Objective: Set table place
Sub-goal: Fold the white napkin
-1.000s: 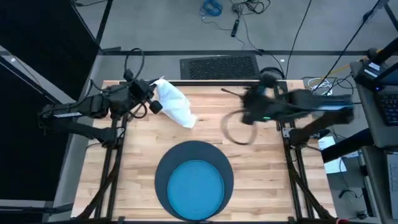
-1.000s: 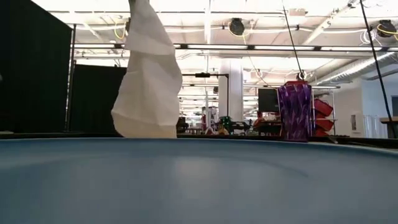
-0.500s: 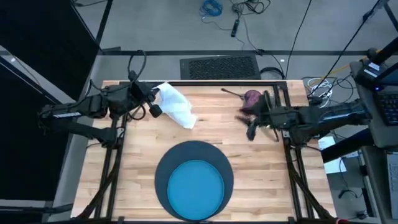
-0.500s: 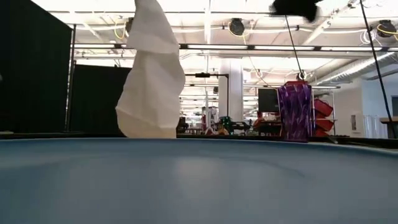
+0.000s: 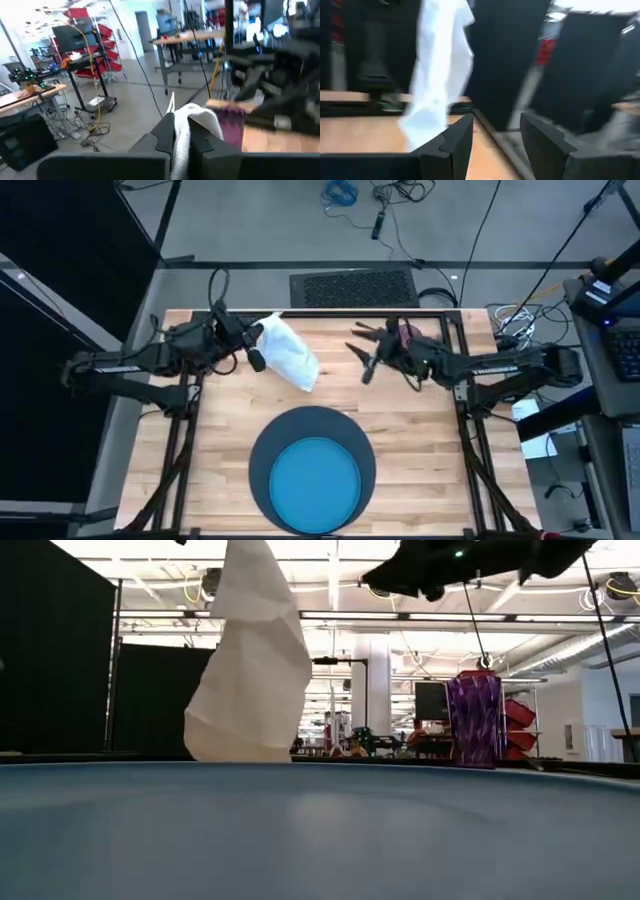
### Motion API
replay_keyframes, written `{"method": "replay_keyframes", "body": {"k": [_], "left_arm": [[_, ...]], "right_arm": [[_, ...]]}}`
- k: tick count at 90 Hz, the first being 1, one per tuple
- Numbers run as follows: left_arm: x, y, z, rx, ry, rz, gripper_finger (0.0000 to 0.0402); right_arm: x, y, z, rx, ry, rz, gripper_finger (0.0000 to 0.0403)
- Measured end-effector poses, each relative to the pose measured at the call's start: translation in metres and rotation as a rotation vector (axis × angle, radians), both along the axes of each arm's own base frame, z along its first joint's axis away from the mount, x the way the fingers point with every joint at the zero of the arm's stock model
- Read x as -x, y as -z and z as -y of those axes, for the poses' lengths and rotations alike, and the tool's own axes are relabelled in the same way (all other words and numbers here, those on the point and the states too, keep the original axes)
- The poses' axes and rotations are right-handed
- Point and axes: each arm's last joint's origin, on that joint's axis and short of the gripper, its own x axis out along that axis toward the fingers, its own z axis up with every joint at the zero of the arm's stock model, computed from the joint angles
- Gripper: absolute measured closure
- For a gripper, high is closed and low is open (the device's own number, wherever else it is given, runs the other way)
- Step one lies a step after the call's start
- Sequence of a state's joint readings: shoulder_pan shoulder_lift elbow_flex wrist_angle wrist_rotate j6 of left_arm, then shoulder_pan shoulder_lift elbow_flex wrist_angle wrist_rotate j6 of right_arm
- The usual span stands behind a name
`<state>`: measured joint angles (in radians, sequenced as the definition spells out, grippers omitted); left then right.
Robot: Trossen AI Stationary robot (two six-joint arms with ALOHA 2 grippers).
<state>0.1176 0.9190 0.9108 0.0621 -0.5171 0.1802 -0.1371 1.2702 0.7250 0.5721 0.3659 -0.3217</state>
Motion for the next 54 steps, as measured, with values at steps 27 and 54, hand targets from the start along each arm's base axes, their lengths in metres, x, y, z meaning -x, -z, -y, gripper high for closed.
{"method": "replay_keyframes", "body": {"k": [27,54], "left_arm": [[-0.017,0.008,-0.014,0.016,-0.101,0.007,0.0402],[-0.013,0.001,-0.037,-0.039,-0.279,0.067,0.0402]], "right_arm": [[-0.044,-0.004,0.027,-0.071,0.072,-0.063,0.0225],[-0.076,-0.027,0.044,0.112,0.334,-0.225,0.0225]]}}
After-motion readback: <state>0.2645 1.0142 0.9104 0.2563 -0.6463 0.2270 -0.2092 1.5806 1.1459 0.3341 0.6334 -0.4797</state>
